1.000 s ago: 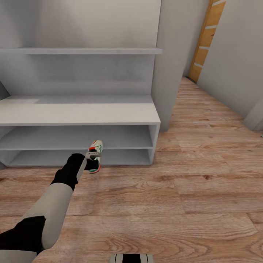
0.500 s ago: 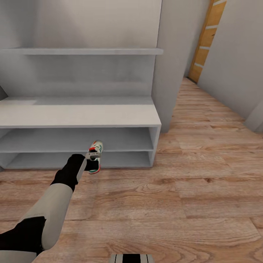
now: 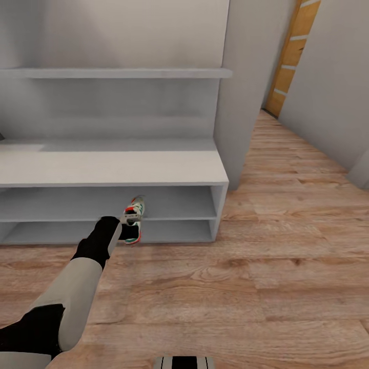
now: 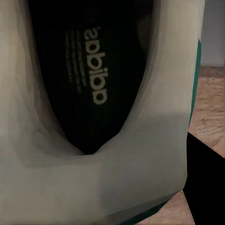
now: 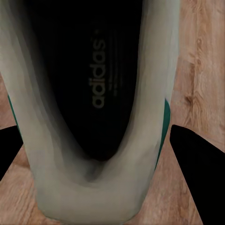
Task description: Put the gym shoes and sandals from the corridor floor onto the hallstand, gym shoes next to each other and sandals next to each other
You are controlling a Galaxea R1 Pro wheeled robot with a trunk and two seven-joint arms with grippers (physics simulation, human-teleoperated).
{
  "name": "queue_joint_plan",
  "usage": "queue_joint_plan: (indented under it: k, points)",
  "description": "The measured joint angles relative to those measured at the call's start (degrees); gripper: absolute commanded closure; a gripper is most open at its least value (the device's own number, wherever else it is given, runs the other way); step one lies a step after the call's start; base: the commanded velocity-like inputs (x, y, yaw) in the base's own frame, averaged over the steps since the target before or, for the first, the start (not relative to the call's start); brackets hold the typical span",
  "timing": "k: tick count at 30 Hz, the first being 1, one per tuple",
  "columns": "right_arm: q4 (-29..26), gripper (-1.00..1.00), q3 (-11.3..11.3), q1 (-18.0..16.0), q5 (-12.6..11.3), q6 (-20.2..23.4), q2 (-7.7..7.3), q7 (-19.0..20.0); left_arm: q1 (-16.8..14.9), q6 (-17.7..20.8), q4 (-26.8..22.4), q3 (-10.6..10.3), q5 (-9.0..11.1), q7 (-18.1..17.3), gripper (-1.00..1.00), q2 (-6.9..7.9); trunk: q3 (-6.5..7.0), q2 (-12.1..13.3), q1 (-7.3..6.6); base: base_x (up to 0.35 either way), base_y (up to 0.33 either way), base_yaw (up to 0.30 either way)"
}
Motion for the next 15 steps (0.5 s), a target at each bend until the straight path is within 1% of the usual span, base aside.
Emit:
queue_joint_plan:
  k: [15]
  points:
    - [0.0, 1.00, 0.0, 0.0, 0.0, 0.0, 0.00, 0.0, 0.0, 0.0, 0.0, 0.0, 0.0, 0.0, 1.00, 0.00, 0.00, 0.0, 0.00, 0.342, 0.000, 0.000]
